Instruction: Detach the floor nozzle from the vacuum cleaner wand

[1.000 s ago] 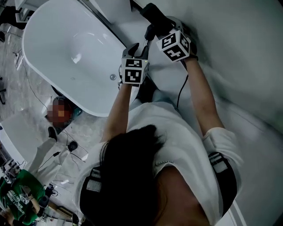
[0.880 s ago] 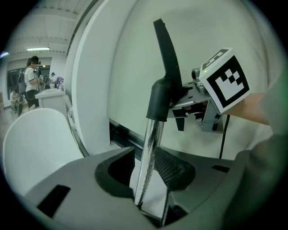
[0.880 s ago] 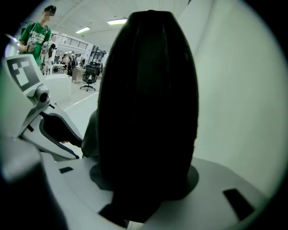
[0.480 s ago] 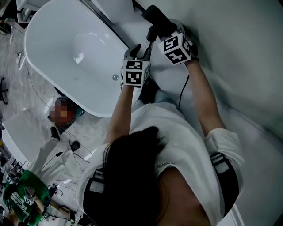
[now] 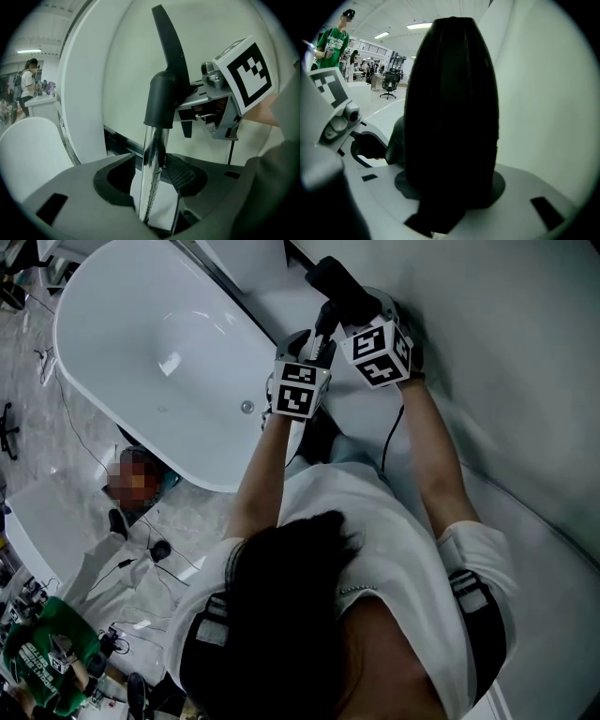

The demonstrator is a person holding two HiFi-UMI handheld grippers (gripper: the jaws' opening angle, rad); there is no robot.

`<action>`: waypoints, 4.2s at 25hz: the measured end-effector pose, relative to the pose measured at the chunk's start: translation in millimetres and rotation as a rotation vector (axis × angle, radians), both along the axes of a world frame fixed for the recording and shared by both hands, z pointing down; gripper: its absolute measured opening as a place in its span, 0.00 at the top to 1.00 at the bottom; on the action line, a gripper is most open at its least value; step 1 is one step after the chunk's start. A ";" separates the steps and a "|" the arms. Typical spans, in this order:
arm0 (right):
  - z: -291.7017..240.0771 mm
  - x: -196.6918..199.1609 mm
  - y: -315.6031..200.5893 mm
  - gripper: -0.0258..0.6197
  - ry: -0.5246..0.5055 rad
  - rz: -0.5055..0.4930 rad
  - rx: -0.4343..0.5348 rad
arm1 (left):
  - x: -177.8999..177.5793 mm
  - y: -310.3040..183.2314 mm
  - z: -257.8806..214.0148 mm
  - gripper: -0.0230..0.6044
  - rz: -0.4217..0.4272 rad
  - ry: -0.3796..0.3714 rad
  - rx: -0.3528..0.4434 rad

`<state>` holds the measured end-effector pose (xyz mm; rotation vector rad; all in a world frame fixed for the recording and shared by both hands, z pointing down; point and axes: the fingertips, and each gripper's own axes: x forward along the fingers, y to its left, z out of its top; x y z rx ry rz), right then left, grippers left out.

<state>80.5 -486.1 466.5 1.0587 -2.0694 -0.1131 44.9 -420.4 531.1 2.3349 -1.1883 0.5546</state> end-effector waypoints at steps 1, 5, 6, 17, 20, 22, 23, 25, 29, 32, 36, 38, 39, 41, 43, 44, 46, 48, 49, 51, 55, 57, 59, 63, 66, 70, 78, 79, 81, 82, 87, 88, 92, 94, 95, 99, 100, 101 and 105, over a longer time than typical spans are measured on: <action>0.3 1.0 0.2 0.66 -0.002 0.001 0.000 | 3.7 -1.4 2.8 0.66 0.008 0.005 -0.004; 3.3 2.0 0.4 0.66 -0.011 0.002 0.001 | 13.3 -8.0 12.0 0.65 0.027 0.004 -0.006; 2.9 2.2 1.1 0.66 -0.014 0.002 0.002 | 14.2 -9.6 13.4 0.65 0.025 0.000 -0.003; -1.2 5.9 3.6 0.66 -0.023 -0.004 0.019 | 23.0 -17.5 23.0 0.74 -0.010 -0.005 0.010; -3.7 7.4 4.5 0.66 -0.024 -0.001 0.046 | 24.1 -16.6 22.8 0.75 -0.018 -0.015 0.036; -6.7 8.3 4.4 0.66 -0.022 0.003 0.068 | 24.5 -17.0 22.1 0.75 -0.023 -0.009 0.041; -7.9 8.5 4.0 0.66 -0.022 0.005 0.076 | 24.4 -17.4 21.9 0.75 -0.026 -0.004 0.041; -9.1 9.3 3.4 0.66 -0.020 0.012 0.088 | 24.7 -18.3 22.2 0.75 -0.029 0.004 0.040; -12.4 11.5 5.4 0.66 -0.020 0.037 0.107 | 25.2 -17.7 20.8 0.75 -0.021 0.012 0.039; -12.5 13.3 8.1 0.66 -0.034 0.063 0.108 | 25.1 -16.0 20.7 0.75 -0.016 0.016 0.042; -12.5 16.1 11.6 0.66 -0.035 0.087 0.112 | 27.0 -13.4 21.9 0.75 -0.005 0.022 0.030; -12.7 16.0 12.5 0.66 -0.035 0.094 0.113 | 26.7 -12.9 22.1 0.75 0.002 0.023 0.033; -12.9 15.7 12.4 0.66 -0.035 0.096 0.112 | 26.3 -13.2 21.9 0.75 0.004 0.021 0.036; -13.9 16.9 12.7 0.66 -0.033 0.098 0.110 | 27.0 -13.6 20.9 0.75 0.007 0.015 0.041; -14.9 20.2 14.6 0.66 -0.023 0.106 0.103 | 30.1 -12.0 19.8 0.75 0.012 0.014 0.039; -15.1 21.2 15.6 0.66 -0.016 0.109 0.097 | 31.3 -11.1 19.6 0.75 0.016 0.016 0.038; -15.1 19.1 15.9 0.66 -0.002 0.102 0.088 | 30.2 -10.5 19.7 0.75 0.025 0.017 0.040; -16.3 14.8 13.8 0.66 0.006 0.093 0.083 | 27.0 -11.8 18.9 0.75 0.033 0.011 0.045; -17.5 14.0 12.9 0.66 0.006 0.093 0.081 | 26.6 -12.6 17.6 0.75 0.038 0.012 0.046; -19.5 15.3 13.2 0.66 0.006 0.101 0.078 | 27.7 -12.7 15.2 0.75 0.044 0.019 0.050; -18.9 17.3 15.8 0.66 -0.001 0.117 0.064 | 28.6 -10.9 14.5 0.75 0.052 0.026 0.067; -17.1 17.6 16.0 0.66 -0.002 0.117 0.051 | 28.8 -10.8 15.4 0.75 0.055 0.026 0.073; -15.8 17.2 16.2 0.66 0.012 0.114 0.047 | 29.3 -11.2 15.9 0.75 0.057 0.029 0.074; -37.5 24.2 12.3 0.66 -0.092 0.180 0.102 | 25.3 -11.7 18.7 0.75 0.034 0.049 0.051; -109.1 45.1 -9.7 0.66 -0.332 0.266 0.175 | 17.6 -13.1 22.9 0.75 0.037 0.064 0.046; -161.0 47.2 -11.9 0.66 -0.327 0.229 0.267 | 16.1 -11.3 23.6 0.75 0.037 0.077 0.029; -142.8 53.1 0.6 0.66 -0.398 0.264 0.216 | 20.1 -14.0 22.8 0.75 0.015 0.091 0.026; -140.8 55.5 1.1 0.66 -0.407 0.271 0.209 | 20.3 -14.0 22.7 0.75 0.011 0.091 0.027; -137.8 60.0 2.2 0.66 -0.434 0.286 0.191 | 19.7 -14.5 22.2 0.75 0.005 0.090 0.027; -136.5 61.8 2.7 0.66 -0.448 0.294 0.183 | 19.5 -15.1 21.8 0.75 -0.002 0.091 0.026; -130.6 66.1 8.1 0.66 -0.468 0.314 0.165 | 20.8 -17.4 19.3 0.73 -0.076 0.118 0.034; -129.1 65.7 9.3 0.66 -0.466 0.310 0.162 | 20.5 -18.0 19.6 0.73 -0.082 0.122 0.034; -126.2 67.8 12.7 0.66 -0.464 0.301 0.155 | 22.7 -17.5 16.2 0.65 -0.073 0.119 0.052; -126.9 67.7 12.8 0.66 -0.481 0.300 0.152 | 23.3 -16.5 9.0 0.61 -0.065 0.119 0.066; -127.1 67.3 12.5 0.66 -0.488 0.300 0.150 | 22.1 -16.0 2.8 0.60 -0.070 0.128 0.076; -124.8 67.4 17.0 0.66 -0.496 0.309 0.130 | 9.8 -2.0 -33.3 0.58 -0.108 0.196 0.150; -123.4 67.1 18.7 0.66 -0.499 0.314 0.126 | 6.2 2.3 -40.6 0.58 -0.111 0.204 0.169; -121.8 66.3 20.3 0.66 -0.502 0.317 0.124 | 2.0 5.7 -46.7 0.58 -0.118 0.214 0.183; -115.4 62.2 25.0 0.66 -0.504 0.323 0.113 | -13.6 13.2 -69.8 0.58 -0.152 0.258 0.213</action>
